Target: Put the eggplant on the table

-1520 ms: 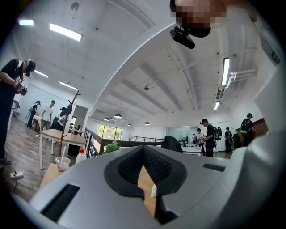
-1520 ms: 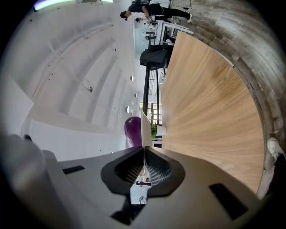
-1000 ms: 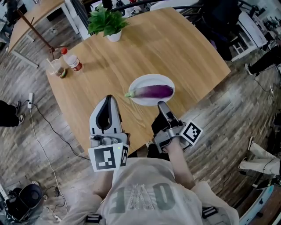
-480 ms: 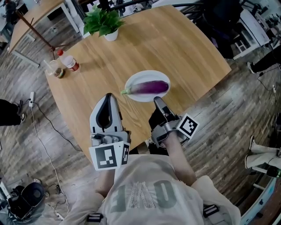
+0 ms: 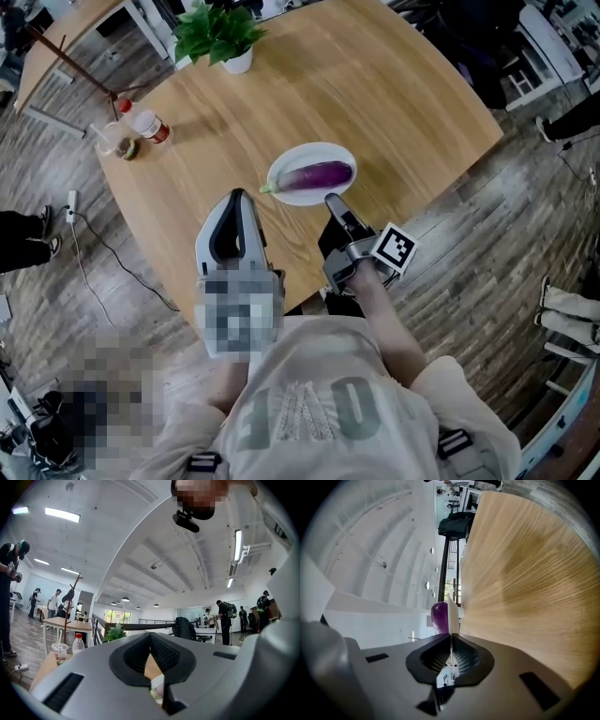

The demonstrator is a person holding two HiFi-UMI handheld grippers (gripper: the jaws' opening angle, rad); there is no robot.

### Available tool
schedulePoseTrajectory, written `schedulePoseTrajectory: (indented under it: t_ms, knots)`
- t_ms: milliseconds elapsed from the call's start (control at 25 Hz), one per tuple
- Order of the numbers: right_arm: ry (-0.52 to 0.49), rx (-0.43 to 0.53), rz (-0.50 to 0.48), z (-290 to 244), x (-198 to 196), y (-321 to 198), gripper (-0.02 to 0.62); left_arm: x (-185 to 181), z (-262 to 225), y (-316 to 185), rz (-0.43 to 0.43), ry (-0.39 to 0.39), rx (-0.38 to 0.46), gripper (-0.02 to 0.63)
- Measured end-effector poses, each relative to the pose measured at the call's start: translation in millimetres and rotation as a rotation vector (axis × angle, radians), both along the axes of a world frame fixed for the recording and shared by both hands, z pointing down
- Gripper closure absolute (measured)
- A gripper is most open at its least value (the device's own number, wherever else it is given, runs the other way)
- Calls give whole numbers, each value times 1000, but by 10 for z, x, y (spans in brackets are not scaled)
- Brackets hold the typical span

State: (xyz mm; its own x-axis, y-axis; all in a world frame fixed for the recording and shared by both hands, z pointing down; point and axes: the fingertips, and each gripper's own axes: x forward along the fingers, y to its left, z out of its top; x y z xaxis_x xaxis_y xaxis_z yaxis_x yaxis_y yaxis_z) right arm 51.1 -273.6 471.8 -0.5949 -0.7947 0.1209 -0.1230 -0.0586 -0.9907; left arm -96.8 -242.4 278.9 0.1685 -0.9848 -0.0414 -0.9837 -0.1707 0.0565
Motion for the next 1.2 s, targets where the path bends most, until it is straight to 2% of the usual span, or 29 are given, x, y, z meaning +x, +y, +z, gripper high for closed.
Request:
schedulePoseTrajectory:
  t_ms: [280, 760, 1200]
  knots:
    - [-39, -55, -23, 312, -170, -9, 569, -167, 97, -84, -21, -11, -28, 597]
    - [-173, -98, 45, 712, -235, -51, 569, -242, 295, -288, -23, -17, -77, 597]
    - [-154, -149, 96, 970, -105, -32, 569, -216, 435, -338, -13, -15, -107, 597]
